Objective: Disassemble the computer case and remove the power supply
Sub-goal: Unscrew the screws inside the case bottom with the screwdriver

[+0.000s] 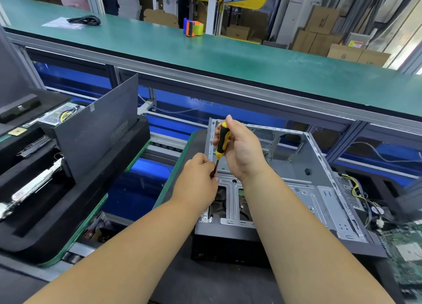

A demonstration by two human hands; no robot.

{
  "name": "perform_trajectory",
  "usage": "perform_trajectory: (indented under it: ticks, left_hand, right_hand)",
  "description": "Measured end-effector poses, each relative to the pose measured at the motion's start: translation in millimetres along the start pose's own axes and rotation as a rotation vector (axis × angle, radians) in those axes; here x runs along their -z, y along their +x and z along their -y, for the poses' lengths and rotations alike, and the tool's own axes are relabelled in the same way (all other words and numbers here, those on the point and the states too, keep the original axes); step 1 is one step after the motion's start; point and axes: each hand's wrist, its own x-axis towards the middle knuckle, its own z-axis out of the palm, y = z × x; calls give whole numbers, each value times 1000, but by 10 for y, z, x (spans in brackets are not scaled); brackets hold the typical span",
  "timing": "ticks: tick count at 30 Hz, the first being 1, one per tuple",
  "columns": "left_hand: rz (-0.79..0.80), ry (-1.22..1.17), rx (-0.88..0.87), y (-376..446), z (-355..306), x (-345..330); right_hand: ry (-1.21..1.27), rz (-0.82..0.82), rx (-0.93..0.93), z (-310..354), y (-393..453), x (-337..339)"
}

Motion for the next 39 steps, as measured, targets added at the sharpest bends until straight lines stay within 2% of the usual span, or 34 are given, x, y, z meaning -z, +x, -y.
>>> perform_trajectory:
  ticks: [4,9,14,19,30,39]
  left_hand:
    - [-5,1,8,1,3,-7]
    - [2,19,11,9,-11,3]
    - [-2,31,0,3,-3,9]
    - [6,20,9,-17,16,-3]
    - [34,56,-8,-23,-30,56]
    - [28,84,-14,-24,-43,24]
  right_hand:
    - [81,-43,-8,-23,5,-26]
    - [136,67,39,-74,-13,-22]
    - [-9,139,84,-95,-44,7]
    - [-71,162,52,-84,-59,51]
    - [-11,216,29,-100,-62,-59]
    - [0,102,7,-36,-55,37]
